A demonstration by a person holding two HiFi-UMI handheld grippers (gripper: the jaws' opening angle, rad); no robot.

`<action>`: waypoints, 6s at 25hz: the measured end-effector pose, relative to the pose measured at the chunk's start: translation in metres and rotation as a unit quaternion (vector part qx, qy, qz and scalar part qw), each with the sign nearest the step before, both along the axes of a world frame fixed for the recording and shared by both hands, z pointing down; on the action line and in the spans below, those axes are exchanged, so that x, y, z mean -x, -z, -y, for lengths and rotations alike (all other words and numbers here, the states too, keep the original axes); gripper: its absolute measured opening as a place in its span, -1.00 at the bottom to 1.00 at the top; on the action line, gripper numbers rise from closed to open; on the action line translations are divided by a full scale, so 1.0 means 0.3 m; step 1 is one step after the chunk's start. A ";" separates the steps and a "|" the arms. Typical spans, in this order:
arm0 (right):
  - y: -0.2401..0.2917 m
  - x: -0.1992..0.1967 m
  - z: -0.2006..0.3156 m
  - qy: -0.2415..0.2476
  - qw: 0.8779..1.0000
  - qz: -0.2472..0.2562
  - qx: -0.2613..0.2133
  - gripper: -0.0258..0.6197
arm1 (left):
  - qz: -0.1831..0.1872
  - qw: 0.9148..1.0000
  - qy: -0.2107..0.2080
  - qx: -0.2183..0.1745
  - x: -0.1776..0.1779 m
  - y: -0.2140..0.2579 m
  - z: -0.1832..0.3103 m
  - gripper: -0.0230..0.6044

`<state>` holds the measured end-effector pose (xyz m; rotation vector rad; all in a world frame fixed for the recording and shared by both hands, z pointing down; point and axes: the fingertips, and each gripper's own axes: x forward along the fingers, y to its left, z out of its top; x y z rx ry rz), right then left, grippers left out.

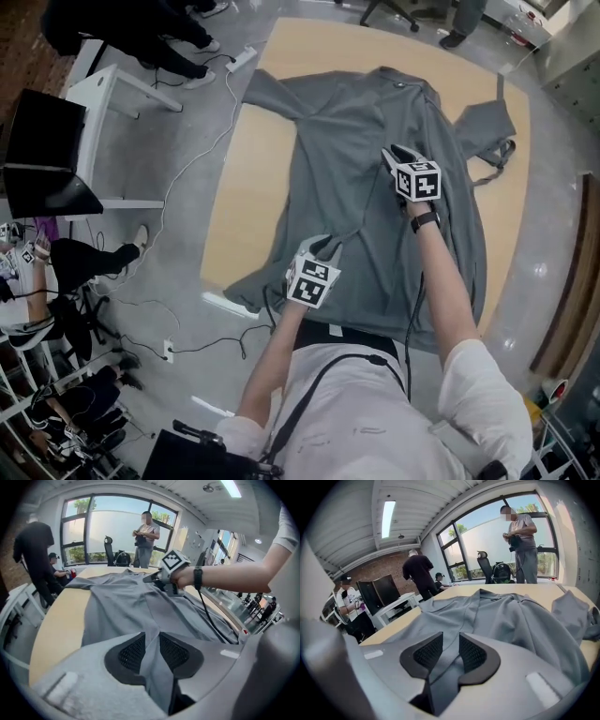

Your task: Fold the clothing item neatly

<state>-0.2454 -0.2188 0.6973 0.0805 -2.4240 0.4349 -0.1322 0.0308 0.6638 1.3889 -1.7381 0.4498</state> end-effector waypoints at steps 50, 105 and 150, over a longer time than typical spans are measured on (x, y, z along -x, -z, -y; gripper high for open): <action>0.261 -1.196 -1.009 0.129 0.990 0.010 0.053 -0.58 | -0.120 0.810 0.551 -0.161 0.141 -0.308 -1.242 -0.41; -0.077 -0.616 -0.968 -0.025 0.979 -0.037 0.199 -0.90 | 0.087 0.995 0.048 0.033 -0.882 -0.133 -0.840 -0.85; 0.209 -1.845 -0.300 -0.258 0.953 0.115 0.113 -0.80 | 0.074 0.990 -0.082 -0.090 -0.846 0.180 0.240 -0.92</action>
